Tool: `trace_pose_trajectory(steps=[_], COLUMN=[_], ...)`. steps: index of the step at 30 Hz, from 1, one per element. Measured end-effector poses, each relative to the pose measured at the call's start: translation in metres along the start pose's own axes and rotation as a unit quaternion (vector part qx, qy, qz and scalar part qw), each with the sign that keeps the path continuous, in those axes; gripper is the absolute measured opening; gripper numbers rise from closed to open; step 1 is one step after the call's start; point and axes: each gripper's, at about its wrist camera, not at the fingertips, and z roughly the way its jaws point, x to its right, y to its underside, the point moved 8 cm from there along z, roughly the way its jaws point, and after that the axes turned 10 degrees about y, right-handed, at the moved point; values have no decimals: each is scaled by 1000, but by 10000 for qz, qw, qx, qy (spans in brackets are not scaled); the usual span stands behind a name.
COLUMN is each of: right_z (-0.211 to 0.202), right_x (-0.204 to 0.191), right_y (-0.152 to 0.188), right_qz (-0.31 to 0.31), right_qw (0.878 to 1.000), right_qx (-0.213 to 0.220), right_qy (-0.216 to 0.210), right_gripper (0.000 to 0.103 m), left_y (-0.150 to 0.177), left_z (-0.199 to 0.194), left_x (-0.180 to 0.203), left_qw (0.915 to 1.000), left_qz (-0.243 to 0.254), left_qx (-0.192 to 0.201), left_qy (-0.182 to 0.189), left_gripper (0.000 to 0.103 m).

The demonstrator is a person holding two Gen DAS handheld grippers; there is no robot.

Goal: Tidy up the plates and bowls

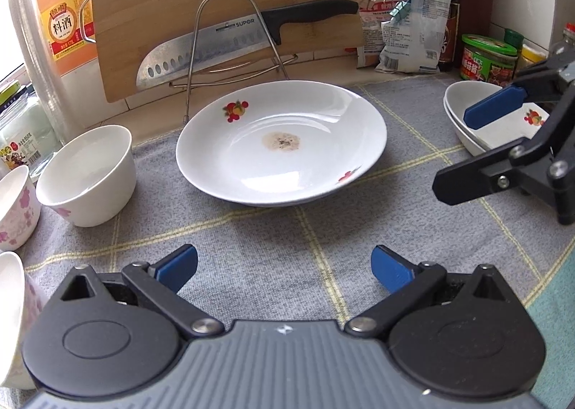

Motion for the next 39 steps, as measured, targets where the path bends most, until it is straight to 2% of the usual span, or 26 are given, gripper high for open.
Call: trace_pose_trajectory(steps=[5,11,21,31,39], right_z=[21,45,71,95,113], right_x=[-10,-9,-1,3,6], right_y=[-12,-22,-37,-43,-62], right_qz=[-7,207,229,327,137], right_qw=[9997,9982,9968,9928,9913], right_qx=[-170,-485,-715,-973,-1027], right_qy=[-149,-278,-263,-619,-808], right_gripper=[103,103,103,103,103], left_y=[3,1,-5,-12,-14], left_z=[9,16,23,30,33], left_x=[-7,-13,-19,-23,-26], left_qw=[9998,9985,9984,9984,9983], left_qz=[52,-172,-151,-191,-206], left_qx=[-23,-14,63,141,275], left_qy=[165,525,545,504,467], left_gripper=[102,102,103,103,103])
